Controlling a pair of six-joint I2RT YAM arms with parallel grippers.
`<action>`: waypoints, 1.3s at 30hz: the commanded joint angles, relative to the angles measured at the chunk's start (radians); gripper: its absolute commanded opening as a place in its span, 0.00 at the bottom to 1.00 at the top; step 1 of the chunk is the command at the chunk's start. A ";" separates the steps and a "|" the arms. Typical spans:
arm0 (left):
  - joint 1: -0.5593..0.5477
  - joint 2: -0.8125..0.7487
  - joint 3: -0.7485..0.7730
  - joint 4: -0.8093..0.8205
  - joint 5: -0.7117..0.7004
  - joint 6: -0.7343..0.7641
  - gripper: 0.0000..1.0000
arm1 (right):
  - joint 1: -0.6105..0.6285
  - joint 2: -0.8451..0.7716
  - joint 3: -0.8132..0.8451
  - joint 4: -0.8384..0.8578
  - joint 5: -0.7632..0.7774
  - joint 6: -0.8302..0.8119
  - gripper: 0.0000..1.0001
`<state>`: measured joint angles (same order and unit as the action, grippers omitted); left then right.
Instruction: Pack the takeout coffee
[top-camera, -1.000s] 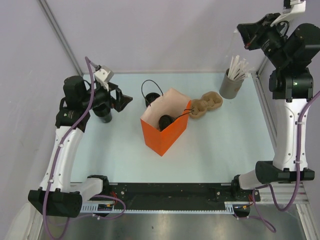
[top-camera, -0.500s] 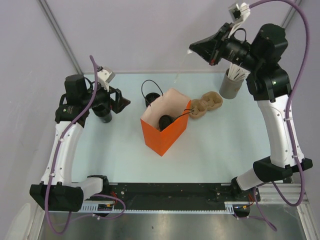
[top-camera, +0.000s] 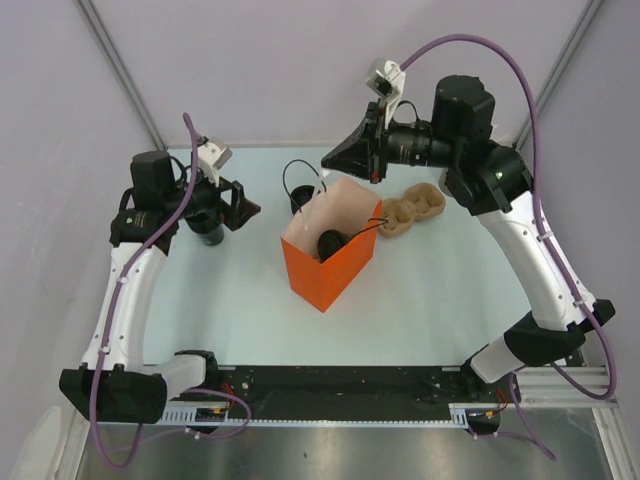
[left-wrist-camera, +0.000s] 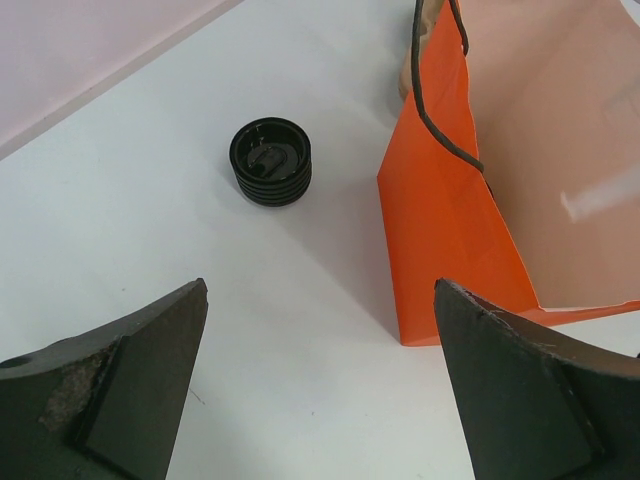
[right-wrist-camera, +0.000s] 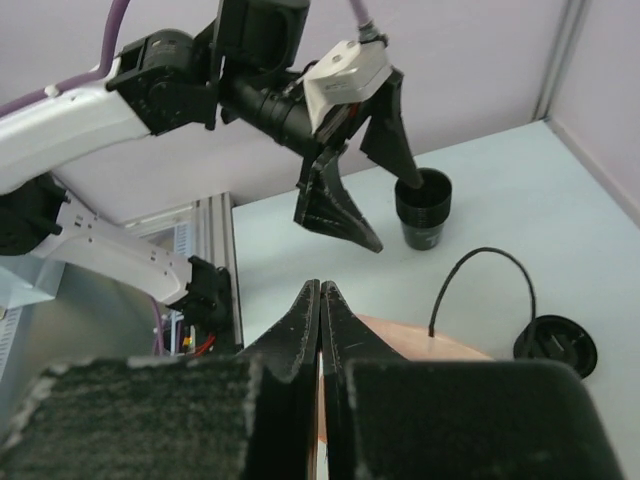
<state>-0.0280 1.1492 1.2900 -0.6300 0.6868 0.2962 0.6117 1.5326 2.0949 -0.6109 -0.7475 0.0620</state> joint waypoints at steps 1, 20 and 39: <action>0.007 -0.035 0.028 0.004 0.010 0.015 1.00 | 0.033 -0.005 -0.001 -0.042 -0.019 -0.060 0.00; 0.007 -0.036 0.006 0.027 0.019 0.001 1.00 | 0.079 0.027 -0.081 -0.099 0.128 -0.257 0.00; 0.007 -0.037 0.003 0.032 0.025 -0.005 1.00 | 0.022 0.066 -0.130 -0.093 0.071 -0.382 0.00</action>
<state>-0.0265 1.1309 1.2896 -0.6224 0.6880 0.2962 0.6220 1.6123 1.9770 -0.7055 -0.6189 -0.2565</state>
